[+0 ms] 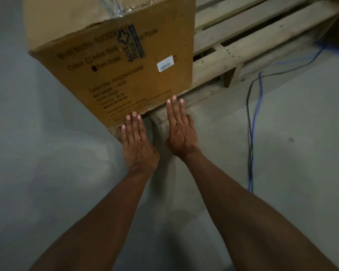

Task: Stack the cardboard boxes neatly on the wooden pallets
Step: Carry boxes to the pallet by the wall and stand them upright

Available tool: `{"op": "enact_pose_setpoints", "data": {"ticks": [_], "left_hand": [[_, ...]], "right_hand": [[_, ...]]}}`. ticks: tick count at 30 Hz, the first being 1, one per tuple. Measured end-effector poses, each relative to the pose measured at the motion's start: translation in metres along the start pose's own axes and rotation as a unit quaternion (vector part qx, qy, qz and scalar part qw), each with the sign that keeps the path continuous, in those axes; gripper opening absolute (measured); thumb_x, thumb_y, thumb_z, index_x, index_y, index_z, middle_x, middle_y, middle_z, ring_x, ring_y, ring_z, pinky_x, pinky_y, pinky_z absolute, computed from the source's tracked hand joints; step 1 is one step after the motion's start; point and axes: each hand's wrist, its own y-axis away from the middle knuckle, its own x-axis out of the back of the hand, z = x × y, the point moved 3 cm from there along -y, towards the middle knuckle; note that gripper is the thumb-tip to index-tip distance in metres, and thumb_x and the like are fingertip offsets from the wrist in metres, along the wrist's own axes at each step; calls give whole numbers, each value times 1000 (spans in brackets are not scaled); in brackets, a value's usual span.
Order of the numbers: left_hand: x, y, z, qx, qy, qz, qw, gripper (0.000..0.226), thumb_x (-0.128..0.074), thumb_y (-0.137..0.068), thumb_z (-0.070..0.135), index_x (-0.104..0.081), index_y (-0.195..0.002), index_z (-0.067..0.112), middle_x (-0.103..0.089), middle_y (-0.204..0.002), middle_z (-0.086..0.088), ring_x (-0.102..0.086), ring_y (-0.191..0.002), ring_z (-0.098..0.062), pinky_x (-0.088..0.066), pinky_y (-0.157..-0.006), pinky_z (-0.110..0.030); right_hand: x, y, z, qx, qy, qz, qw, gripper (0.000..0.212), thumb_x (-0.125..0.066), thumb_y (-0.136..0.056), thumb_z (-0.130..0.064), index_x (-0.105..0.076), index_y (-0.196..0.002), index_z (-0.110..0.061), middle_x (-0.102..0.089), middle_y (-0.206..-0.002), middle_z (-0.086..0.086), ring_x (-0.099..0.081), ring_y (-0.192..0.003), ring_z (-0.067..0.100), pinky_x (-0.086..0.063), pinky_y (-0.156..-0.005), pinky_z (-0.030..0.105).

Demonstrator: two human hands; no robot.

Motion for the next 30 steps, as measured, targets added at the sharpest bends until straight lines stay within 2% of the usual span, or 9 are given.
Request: {"op": "enact_pose_setpoints", "data": {"ticks": [5, 11, 17, 26, 30], "left_hand": [[3, 1, -6, -8, -44, -11, 999, 101, -44, -92, 43, 21, -154, -2, 29, -162, -18, 23, -152, -31, 6, -126, -47], [-8, -2, -20, -42, -49, 19, 998, 102, -49, -91, 44, 15, -157, -1, 26, -164, -17, 23, -153, -29, 9, -126, -46], [-2, -3, -35, -85, -115, 1, 990, 94, -34, -95, 48, 23, -154, 0, 34, -160, -17, 28, -151, -30, 8, -126, -46], [-3, -5, -40, -96, -145, 9, 985, 93, -30, -97, 49, 27, -152, 0, 39, -158, -17, 32, -148, -30, 12, -125, -46], [0, -4, -42, -100, -118, 0, 988, 96, -32, -96, 52, 25, -153, 1, 37, -159, -16, 30, -149, -30, 9, -125, -46]], "right_hand": [[0, -7, -8, 4, -9, -10, 1000, 101, -57, -88, -24, 13, -161, -14, 20, -168, 4, 16, -156, 24, -20, -124, 49], [-11, -10, -13, -8, -20, -16, 1000, 102, -55, -91, -26, 20, -158, -13, 26, -167, 5, 20, -155, 25, -14, -126, 48], [-8, -11, -17, -11, -12, -50, 999, 106, -57, -89, -28, 21, -158, -12, 29, -165, 7, 22, -154, 26, -14, -126, 48], [-16, -14, -17, -18, 19, -61, 998, 117, -65, -86, -36, 26, -156, -11, 34, -163, 8, 24, -153, 26, -17, -125, 50], [-12, -17, -16, -20, 29, -83, 996, 117, -64, -86, -37, 26, -156, -13, 35, -163, 6, 24, -153, 26, -15, -125, 52]]}}
